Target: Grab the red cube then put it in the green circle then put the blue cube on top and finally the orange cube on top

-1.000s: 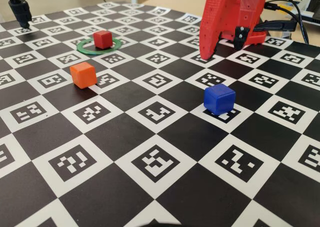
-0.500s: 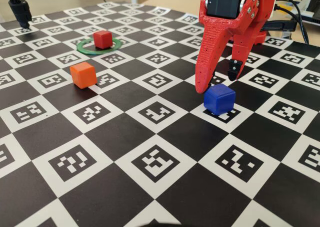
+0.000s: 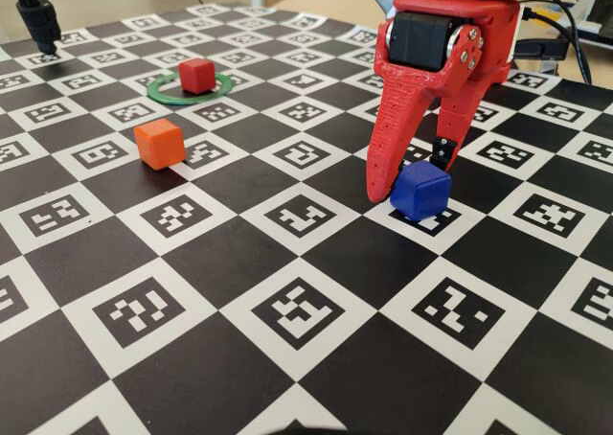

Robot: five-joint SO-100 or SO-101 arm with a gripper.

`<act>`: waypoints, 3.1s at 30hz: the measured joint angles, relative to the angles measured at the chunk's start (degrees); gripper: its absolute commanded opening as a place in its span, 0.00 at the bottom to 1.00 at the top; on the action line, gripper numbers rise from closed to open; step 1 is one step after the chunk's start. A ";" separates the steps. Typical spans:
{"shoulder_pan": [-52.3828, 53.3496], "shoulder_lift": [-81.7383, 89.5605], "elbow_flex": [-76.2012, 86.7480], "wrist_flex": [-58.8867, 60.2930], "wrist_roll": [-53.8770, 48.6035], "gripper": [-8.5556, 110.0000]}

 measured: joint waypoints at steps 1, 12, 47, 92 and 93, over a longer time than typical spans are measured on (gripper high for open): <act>0.00 -0.09 0.00 -0.26 0.00 0.41; -0.35 -1.93 0.00 -0.62 0.53 0.41; -3.08 -1.93 0.00 -3.69 16.44 0.41; -1.49 -1.93 0.00 -4.83 8.26 0.12; -1.41 -1.85 0.00 -4.13 7.82 0.12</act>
